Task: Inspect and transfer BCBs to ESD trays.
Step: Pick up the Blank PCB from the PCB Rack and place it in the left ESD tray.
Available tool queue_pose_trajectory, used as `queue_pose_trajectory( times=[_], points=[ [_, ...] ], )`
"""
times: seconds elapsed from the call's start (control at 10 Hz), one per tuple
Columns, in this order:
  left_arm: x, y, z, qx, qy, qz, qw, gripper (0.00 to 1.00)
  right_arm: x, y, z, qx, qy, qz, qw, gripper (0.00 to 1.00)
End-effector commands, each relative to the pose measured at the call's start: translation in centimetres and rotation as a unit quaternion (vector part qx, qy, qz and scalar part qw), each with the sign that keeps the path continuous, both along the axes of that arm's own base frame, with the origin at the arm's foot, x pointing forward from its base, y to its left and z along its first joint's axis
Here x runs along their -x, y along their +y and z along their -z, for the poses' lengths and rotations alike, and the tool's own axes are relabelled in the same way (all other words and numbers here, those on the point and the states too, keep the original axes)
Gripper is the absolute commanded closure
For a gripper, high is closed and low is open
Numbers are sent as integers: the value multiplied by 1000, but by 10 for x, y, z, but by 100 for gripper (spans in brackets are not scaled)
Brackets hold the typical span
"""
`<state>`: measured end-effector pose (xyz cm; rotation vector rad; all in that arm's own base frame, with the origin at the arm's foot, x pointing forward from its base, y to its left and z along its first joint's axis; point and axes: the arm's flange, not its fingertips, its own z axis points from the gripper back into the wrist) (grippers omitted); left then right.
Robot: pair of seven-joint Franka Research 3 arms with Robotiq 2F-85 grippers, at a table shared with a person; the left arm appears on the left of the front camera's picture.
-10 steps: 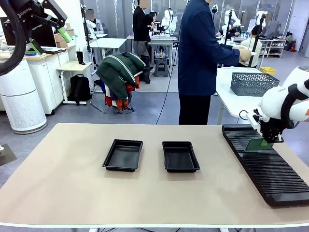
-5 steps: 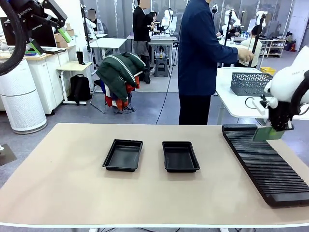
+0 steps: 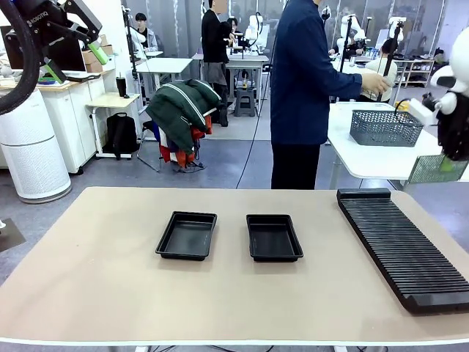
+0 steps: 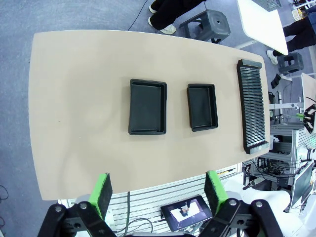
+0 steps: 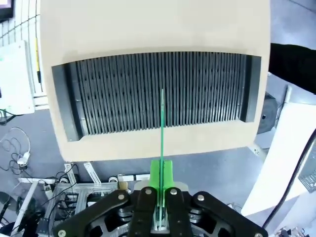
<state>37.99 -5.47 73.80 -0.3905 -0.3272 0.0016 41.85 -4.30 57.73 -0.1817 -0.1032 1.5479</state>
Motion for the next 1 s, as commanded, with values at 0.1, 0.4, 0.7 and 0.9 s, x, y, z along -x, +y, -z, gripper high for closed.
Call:
queue_pose_trajectory(
  times=[0.1, 0.4, 0.7, 0.9],
  points=[
    [1, 1, 1, 0, 0, 0, 1000, 0, 5, 1, -26, -22, 6, 21, 1000, 100],
    [1, 1, 1, 0, 0, 0, 1000, 0, 7, -5, -39, -31, 11, 38, 999, 100],
    [1, 1, 1, 0, 0, 0, 1000, 0, 9, -5, -33, -10, 0, 17, 1000, 100],
    [1, 1, 1, 0, 0, 0, 1000, 0, 9, -5, -33, -10, 0, 17, 1000, 100]
  ],
)
